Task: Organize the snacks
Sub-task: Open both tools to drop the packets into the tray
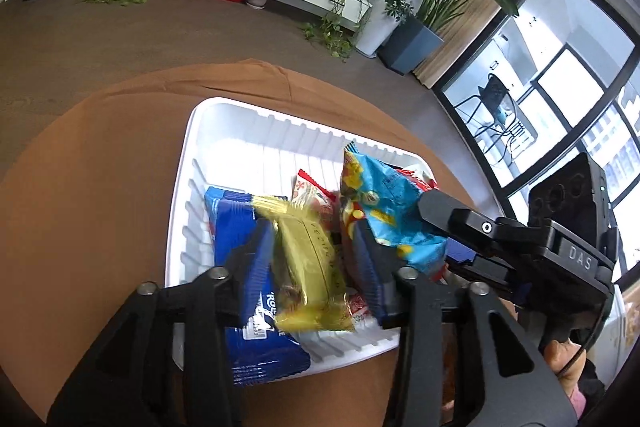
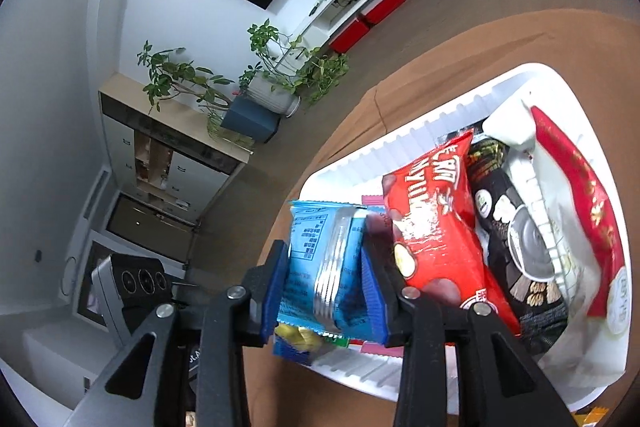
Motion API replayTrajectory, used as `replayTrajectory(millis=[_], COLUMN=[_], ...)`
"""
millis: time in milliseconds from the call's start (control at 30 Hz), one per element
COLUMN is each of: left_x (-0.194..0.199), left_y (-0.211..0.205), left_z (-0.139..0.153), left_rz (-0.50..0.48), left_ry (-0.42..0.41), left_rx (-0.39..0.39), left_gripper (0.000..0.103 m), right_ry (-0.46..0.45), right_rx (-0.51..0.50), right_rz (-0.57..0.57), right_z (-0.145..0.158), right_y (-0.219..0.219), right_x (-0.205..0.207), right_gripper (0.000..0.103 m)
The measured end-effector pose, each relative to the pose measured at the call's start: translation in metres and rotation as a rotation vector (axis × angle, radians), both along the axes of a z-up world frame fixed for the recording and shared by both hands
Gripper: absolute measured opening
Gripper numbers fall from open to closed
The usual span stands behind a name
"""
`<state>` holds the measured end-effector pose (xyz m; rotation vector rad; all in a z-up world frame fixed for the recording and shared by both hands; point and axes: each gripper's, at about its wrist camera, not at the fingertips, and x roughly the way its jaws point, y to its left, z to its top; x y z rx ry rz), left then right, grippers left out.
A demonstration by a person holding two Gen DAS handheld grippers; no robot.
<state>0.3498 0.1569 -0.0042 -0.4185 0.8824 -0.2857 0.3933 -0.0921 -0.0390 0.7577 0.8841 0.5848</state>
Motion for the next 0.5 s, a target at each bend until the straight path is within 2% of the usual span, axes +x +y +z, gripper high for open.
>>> replayTrajectory(millis=[200, 500], left_x=[-0.004, -0.047], left_y=[0.005, 0.004], left_z=[0.003, 0.028], left_rz=[0.012, 0.029], left_ry=[-0.032, -0.094], left_rx=[-0.002, 0.042], left_gripper=[0.045, 0.048], right_ry=[-0.038, -0.085], right_rx=[-0.003, 0.012], right_rz=[0.000, 0.008], right_z=[0.007, 0.027], right_y=[0.003, -0.003], right_x=[-0.006, -0.036], right_gripper=[0.056, 0.063])
